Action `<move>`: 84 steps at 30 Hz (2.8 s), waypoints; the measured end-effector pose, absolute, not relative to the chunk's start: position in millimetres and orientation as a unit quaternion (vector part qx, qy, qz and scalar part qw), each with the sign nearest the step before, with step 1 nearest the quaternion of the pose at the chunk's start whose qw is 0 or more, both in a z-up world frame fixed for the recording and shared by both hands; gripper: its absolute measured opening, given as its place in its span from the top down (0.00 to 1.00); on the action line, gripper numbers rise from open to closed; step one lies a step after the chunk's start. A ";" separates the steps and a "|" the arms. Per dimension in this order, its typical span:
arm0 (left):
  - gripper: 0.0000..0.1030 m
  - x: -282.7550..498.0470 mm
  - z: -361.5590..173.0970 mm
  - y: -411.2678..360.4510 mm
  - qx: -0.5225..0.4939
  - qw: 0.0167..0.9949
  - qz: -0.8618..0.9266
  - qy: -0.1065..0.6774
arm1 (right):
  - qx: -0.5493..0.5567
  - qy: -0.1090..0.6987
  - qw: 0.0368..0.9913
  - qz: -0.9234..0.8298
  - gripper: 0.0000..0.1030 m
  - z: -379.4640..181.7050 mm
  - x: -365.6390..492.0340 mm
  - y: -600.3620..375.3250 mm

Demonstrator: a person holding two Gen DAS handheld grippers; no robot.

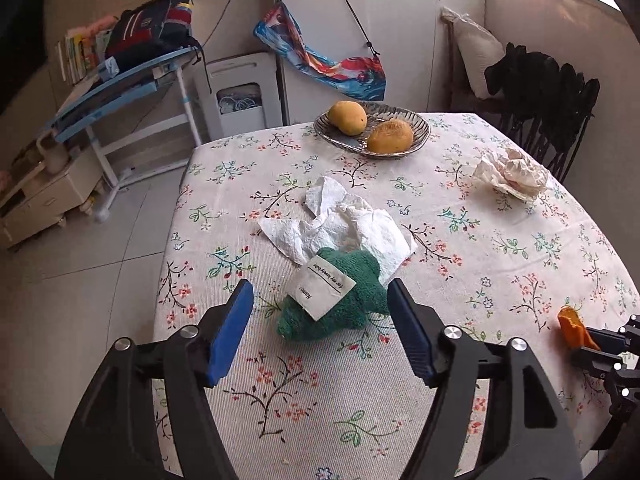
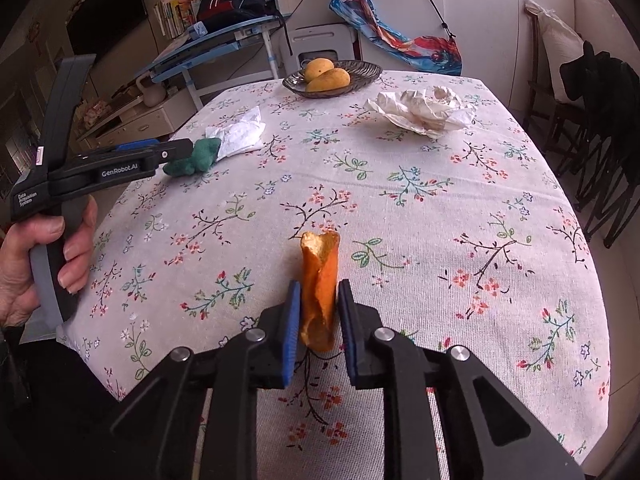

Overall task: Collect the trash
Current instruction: 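Carry the green sponge and orange peel down to the yellow bucket with both grippers, then open the right gripper over the bucket while the left lowers the sponge in and opens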

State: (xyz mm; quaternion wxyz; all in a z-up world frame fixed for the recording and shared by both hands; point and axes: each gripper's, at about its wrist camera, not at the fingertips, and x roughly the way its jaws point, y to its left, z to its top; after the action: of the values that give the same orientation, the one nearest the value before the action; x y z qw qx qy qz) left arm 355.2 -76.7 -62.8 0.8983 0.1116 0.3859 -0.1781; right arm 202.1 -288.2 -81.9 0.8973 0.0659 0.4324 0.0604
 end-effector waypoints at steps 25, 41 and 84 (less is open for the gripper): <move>0.71 259.4 -71.4 -68.5 0.076 0.864 -0.213 0.450 | 0.075 0.427 0.898 0.079 0.85 -77.8 191.6 -281.6; 0.71 205.4 -50.8 -57.9 0.042 0.896 -0.170 0.409 | 0.077 0.406 0.905 0.103 0.85 -60.3 172.0 -271.5; 0.70 67.3 -48.2 -41.1 0.027 0.897 -0.168 0.408 | 0.037 0.508 0.840 0.188 0.73 -102.6 59.7 -209.6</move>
State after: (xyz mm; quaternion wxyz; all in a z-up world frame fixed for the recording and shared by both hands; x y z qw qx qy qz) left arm 67.3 -41.1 -48.2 0.8972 0.0266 0.4076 -0.1679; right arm 59.7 -209.6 -102.6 0.8396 0.0366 0.5084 0.1879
